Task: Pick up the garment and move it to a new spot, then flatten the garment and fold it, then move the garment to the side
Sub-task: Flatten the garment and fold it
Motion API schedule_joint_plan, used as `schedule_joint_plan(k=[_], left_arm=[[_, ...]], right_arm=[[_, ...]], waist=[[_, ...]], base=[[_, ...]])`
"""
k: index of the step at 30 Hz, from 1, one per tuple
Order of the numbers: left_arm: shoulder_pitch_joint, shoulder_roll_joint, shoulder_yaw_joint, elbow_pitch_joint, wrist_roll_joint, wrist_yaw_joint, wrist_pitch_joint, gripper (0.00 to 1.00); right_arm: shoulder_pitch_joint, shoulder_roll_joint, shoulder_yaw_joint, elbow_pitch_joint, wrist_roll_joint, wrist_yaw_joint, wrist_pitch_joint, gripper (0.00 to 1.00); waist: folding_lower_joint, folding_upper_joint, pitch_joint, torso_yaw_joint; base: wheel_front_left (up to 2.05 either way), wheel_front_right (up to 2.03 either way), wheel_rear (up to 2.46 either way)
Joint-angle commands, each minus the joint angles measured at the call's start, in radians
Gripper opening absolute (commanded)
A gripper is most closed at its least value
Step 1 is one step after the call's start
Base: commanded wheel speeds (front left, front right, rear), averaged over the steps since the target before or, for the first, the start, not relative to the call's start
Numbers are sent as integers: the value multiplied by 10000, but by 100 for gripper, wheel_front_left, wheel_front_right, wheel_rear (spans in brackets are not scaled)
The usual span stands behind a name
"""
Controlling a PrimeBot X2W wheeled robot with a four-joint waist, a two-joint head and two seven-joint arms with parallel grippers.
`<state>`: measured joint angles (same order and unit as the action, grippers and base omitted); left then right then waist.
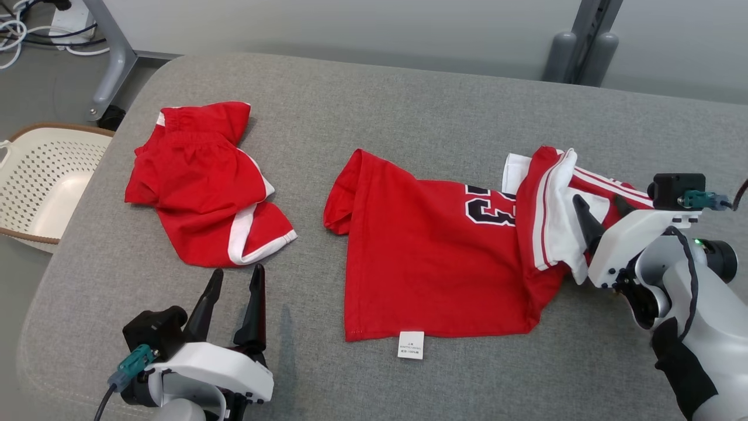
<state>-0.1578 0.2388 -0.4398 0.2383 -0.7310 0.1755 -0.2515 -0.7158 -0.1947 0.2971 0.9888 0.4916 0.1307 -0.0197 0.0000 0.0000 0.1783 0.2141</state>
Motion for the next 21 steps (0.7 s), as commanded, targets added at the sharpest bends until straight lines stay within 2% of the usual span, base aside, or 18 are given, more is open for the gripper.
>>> schedule_joint_plan(k=[1,10,11,12,13,15,17,18,19,21], left_arm=[[-216,10,18,11,53,-73,-67,100],[-311,-34,12,125,131,-68,-75,100],[-318,-36,2,138,127,-70,-75,100],[-328,-36,-5,148,124,-72,-77,100],[-338,-37,-10,151,125,-74,-77,100],[-355,-38,-14,157,122,-68,-78,100],[-364,-36,-11,168,115,-57,-79,100],[-368,-34,-7,175,111,-50,-81,100],[-369,-32,-2,180,107,-46,-82,100],[-356,-28,-3,193,94,-49,-83,100]], right_arm=[[-102,-67,21,117,-5,2,56,100],[-617,-23,626,677,350,2,159,100],[-638,-17,695,720,398,2,129,95],[-668,-10,767,757,451,2,110,76],[-702,-10,831,790,505,2,92,49],[-745,-8,942,825,574,2,68,36],[-766,0,1071,870,674,2,14,13],[-768,-2,1133,891,728,2,-17,5],[-766,9,1193,909,767,2,-36,0],[-781,-10,1321,913,822,2,-161,0]], waist=[[0,0,22,10],[0,0,145,-47],[0,0,145,-49],[0,0,148,-49],[0,0,155,-48],[0,0,161,-45],[0,0,161,-43],[0,0,157,-43],[0,0,149,-45],[0,0,127,-45]], base=[[0,0,0],[0,0,0],[0,0,0],[0,0,0],[0,0,0],[0,0,0],[0,0,0],[0,0,0],[0,0,0],[0,0,0]])
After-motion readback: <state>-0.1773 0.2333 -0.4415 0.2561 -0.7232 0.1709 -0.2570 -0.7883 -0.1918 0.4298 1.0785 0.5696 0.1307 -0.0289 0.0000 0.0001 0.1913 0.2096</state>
